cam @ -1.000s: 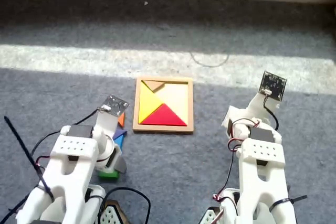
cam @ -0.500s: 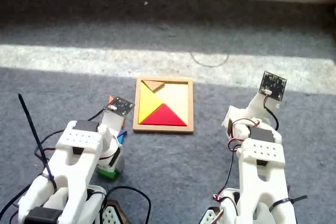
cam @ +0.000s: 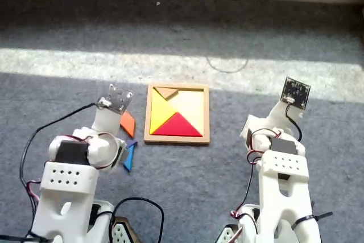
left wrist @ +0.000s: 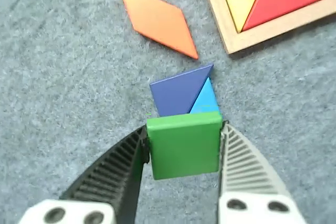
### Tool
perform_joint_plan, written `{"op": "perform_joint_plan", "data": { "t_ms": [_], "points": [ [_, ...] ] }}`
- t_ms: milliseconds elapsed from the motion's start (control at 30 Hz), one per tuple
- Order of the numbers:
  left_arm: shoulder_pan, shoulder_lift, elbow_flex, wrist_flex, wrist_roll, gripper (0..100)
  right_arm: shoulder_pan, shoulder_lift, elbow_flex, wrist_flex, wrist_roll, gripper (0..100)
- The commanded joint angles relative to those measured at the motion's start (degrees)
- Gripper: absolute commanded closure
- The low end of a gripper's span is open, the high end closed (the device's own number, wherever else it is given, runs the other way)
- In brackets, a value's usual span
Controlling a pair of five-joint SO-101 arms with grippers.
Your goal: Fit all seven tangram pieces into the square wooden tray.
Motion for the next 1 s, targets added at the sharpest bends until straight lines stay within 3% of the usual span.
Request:
{"op": "perform_joint_plan", "data": {
  "t_ms": [0,200,533,967],
  "points": [
    [5.5,3.7,-11.3,2.0,0.2,99,0.8,-1.7,-0.3,-1.0,0.7,98.8],
    [12.3,18.9,-23.0,1.6,0.2,99,3.8,-1.7,-0.7,-1.0,0.5,98.8],
    [18.7,50.2,-46.3,-5.9,0.2,99,5.2,-1.7,-0.8,-1.0,0.4,98.8],
    [22.0,78.0,-73.5,-5.5,-0.1,99,5.2,-1.7,-0.8,-1.0,0.7,98.8]
  ]
}}
